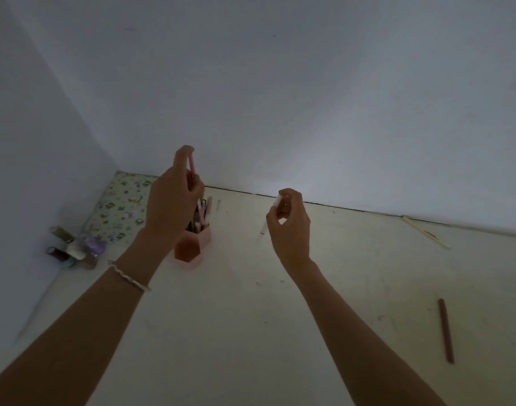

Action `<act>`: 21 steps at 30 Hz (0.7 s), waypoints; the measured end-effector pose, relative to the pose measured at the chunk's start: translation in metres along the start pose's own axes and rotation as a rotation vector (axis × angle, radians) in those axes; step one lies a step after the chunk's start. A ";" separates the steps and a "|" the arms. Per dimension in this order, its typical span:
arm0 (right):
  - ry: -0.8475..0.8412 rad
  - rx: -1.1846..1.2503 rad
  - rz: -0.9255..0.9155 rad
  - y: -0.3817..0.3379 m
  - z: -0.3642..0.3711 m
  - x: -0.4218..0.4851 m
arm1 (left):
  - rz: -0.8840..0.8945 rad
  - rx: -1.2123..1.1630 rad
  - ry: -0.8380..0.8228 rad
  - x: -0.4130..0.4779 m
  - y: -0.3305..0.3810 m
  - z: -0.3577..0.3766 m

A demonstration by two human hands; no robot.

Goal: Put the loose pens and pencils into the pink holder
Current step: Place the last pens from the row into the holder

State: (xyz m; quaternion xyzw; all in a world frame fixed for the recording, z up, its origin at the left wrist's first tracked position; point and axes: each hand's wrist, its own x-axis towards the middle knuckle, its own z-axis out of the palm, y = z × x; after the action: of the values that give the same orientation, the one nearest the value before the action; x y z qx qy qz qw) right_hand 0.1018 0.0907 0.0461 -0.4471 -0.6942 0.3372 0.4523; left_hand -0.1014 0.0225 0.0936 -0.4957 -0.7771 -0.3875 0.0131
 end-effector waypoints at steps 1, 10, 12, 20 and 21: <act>0.002 0.013 -0.006 -0.002 0.004 -0.003 | -0.001 0.021 -0.014 -0.001 -0.005 -0.001; 0.000 0.095 -0.016 -0.021 0.034 -0.024 | 0.079 0.329 -0.168 -0.018 -0.036 0.004; 0.014 0.120 -0.004 -0.028 0.040 -0.026 | 0.193 0.497 -0.088 -0.016 -0.039 0.003; -0.060 0.013 -0.122 -0.040 0.075 -0.032 | 0.192 0.410 0.114 0.001 -0.032 -0.017; -0.086 -0.036 -0.154 -0.038 0.079 -0.034 | 0.173 0.397 0.102 0.001 -0.030 -0.019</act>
State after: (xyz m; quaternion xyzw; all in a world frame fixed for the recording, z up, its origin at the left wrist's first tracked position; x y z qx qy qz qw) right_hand 0.0227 0.0403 0.0389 -0.3855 -0.7514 0.3075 0.4384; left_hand -0.1324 0.0050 0.0892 -0.5282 -0.7910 -0.2486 0.1830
